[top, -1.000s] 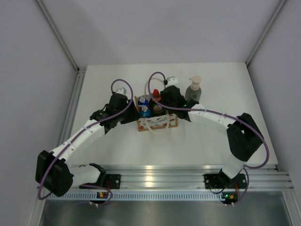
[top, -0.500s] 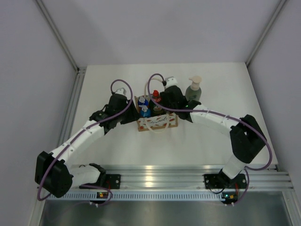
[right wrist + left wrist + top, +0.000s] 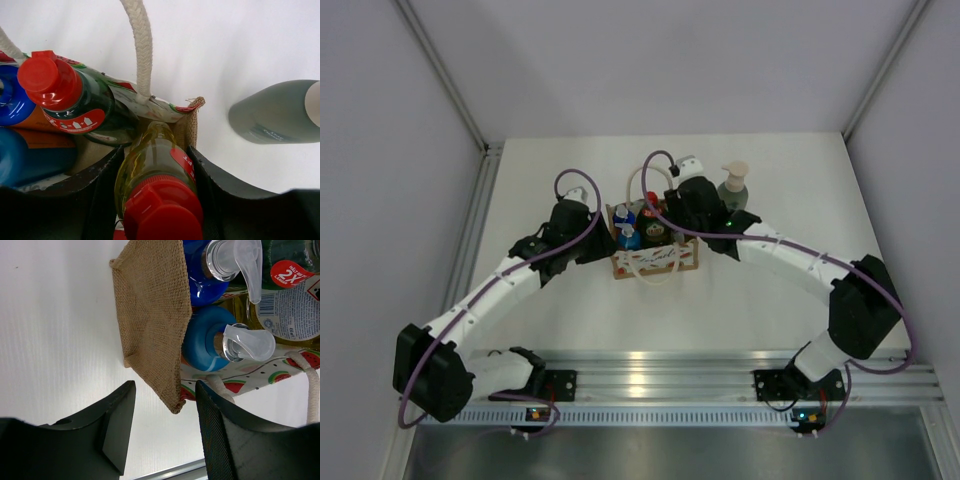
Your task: Take the personal care products out of the canvas bag
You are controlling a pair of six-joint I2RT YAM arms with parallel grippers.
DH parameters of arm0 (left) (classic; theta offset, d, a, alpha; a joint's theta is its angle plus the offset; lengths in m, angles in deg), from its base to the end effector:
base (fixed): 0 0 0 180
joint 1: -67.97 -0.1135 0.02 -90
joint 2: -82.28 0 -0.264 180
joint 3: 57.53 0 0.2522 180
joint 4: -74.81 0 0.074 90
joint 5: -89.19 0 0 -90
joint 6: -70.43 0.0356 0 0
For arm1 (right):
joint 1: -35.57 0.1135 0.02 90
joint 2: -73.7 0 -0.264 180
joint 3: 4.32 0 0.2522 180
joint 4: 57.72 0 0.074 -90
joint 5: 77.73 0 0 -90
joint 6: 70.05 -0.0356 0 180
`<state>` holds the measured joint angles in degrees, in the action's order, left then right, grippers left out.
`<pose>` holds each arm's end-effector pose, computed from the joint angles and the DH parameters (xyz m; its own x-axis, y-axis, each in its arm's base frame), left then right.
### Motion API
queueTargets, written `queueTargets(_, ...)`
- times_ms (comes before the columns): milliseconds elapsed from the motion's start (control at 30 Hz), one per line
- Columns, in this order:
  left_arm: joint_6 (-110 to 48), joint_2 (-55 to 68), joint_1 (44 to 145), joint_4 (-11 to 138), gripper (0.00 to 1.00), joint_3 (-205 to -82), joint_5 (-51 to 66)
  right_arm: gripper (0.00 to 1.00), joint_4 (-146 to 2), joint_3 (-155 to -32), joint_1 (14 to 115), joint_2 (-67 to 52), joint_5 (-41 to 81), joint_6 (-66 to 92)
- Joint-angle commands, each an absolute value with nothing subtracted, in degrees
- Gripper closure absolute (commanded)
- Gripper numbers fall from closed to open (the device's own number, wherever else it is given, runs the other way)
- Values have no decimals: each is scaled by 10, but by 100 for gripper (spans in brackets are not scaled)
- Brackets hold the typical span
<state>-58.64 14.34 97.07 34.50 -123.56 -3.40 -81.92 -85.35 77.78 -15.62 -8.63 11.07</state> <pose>0.2228 -0.1221 0.2761 -0.7436 -0.3067 -0.5941 -0.0156 0.8963 -0.4432 0.2729 0.2304 0.2835 -0.4556 -0.2185 -0.8630 -0.3385 0.9391 -0.0591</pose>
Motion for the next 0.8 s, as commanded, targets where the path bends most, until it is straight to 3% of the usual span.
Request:
queueTargets(0, -586, 162, 973, 364, 44, -1228, -34, 100, -803, -928, 770, -99, -94, 125)
queueTargets(767, -595, 182, 974, 364, 44, -1217, -42, 100, -1008, -1149, 757, -87, -101, 148)
